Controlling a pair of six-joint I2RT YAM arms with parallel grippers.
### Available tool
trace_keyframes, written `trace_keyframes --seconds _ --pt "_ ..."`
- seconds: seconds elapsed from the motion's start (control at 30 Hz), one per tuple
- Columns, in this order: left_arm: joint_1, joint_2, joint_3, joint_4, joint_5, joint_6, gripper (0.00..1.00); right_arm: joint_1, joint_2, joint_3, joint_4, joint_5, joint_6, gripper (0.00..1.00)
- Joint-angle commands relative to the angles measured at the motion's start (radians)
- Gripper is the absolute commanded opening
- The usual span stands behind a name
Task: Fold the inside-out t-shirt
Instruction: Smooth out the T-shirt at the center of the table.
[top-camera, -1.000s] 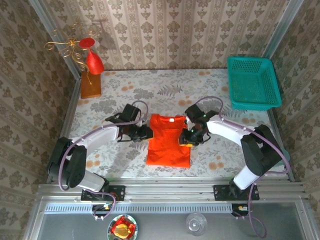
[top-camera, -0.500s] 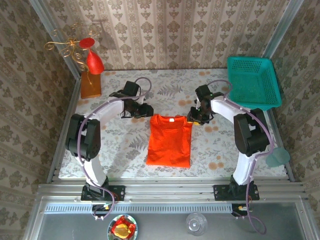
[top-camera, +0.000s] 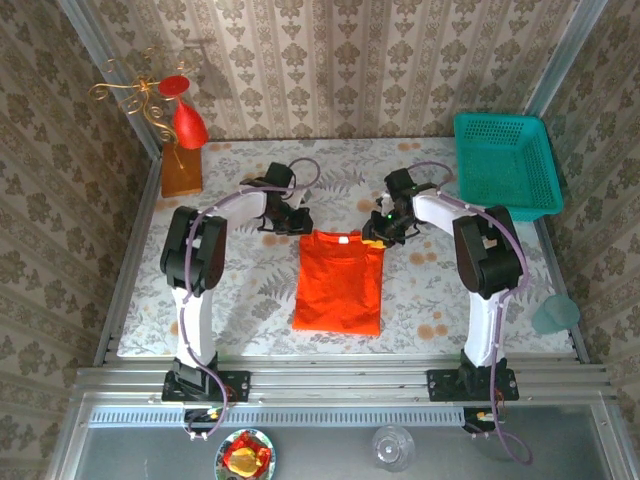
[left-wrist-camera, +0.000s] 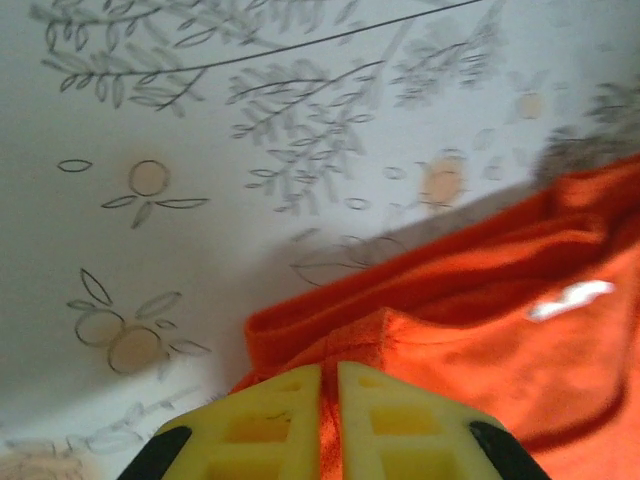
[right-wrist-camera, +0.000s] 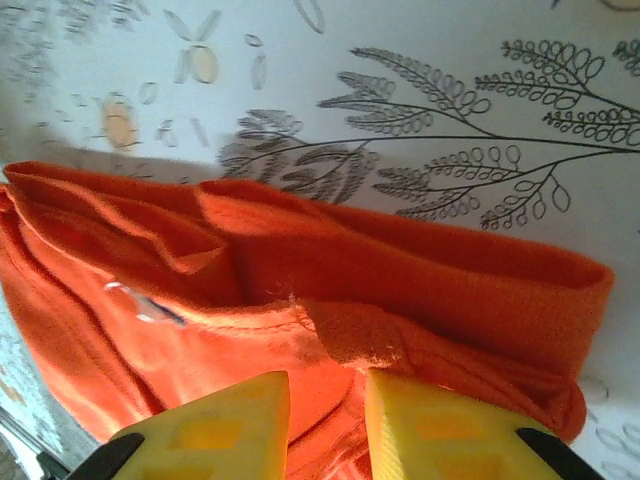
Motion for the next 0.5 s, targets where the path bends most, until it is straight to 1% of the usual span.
trace_keyframes --seconds 0.0,0.1,0.17,0.27,0.33,0.47 --pt "0.000 0.046 0.041 -0.013 -0.096 -0.008 0.13 -0.007 0.036 0.021 -0.020 0.015 0.008 0.27" --pt "0.001 0.088 0.062 -0.012 -0.151 -0.032 0.13 -0.007 0.051 0.015 -0.037 0.070 0.008 0.27" --pt "0.001 0.109 0.073 -0.015 -0.148 -0.042 0.13 -0.007 0.056 0.011 -0.048 0.095 0.004 0.27" --pt "-0.007 0.112 0.067 0.000 -0.121 -0.043 0.13 -0.007 0.042 0.005 -0.049 0.098 0.002 0.27" --pt "-0.009 0.084 0.053 0.007 -0.111 -0.043 0.14 -0.007 0.012 -0.002 -0.044 0.095 0.003 0.27" --pt "-0.004 -0.035 -0.005 0.036 -0.110 -0.062 0.18 -0.007 -0.070 -0.013 -0.058 0.123 0.009 0.28"
